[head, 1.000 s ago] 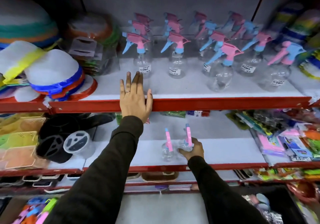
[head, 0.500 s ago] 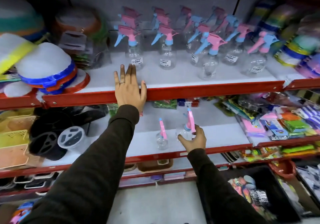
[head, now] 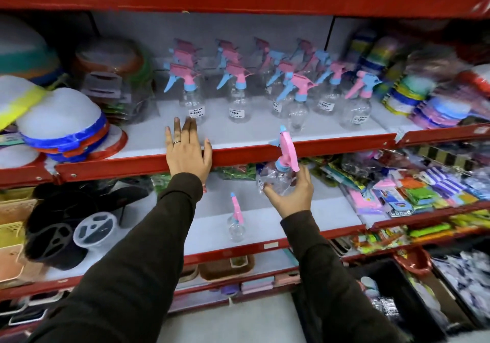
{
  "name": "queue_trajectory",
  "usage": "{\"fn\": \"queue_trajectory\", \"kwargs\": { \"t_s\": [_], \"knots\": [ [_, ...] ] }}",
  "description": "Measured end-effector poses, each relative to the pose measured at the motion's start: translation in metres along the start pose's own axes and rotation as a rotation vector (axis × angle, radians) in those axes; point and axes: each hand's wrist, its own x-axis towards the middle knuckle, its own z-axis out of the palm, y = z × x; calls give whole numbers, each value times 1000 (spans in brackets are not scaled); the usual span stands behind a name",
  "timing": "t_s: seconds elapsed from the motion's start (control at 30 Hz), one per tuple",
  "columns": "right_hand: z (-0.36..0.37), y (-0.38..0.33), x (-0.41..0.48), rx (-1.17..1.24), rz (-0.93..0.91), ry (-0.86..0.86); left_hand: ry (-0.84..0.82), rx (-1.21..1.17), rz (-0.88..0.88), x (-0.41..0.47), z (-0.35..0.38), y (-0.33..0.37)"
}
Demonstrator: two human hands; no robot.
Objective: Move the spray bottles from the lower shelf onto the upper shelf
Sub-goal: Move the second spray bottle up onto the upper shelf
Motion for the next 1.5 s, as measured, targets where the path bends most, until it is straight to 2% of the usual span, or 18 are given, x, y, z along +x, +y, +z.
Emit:
{"fn": "queue_trajectory", "kwargs": {
  "t_s": [0.23, 0.4, 0.6, 1.0, 1.23, 1.5],
  "knots": [
    [12, -44, 49, 86, -102, 58, 0, -22, 3, 0, 1, 0],
    [32, -67, 86, 170, -58, 5, 15, -41, 15, 1, 1, -3],
    [61, -65, 121, 91, 7, -87, 24, -38, 24, 1, 1, -2],
    [72, -50, 121, 16, 17, -139, 35, -18, 24, 3, 3, -2],
    [77, -54, 121, -111, -8, -81, 35, -9, 25, 2, 2, -2],
    [74, -49, 121, -83, -18, -137, 41, -32, 21, 2, 3, -2]
  ]
}}
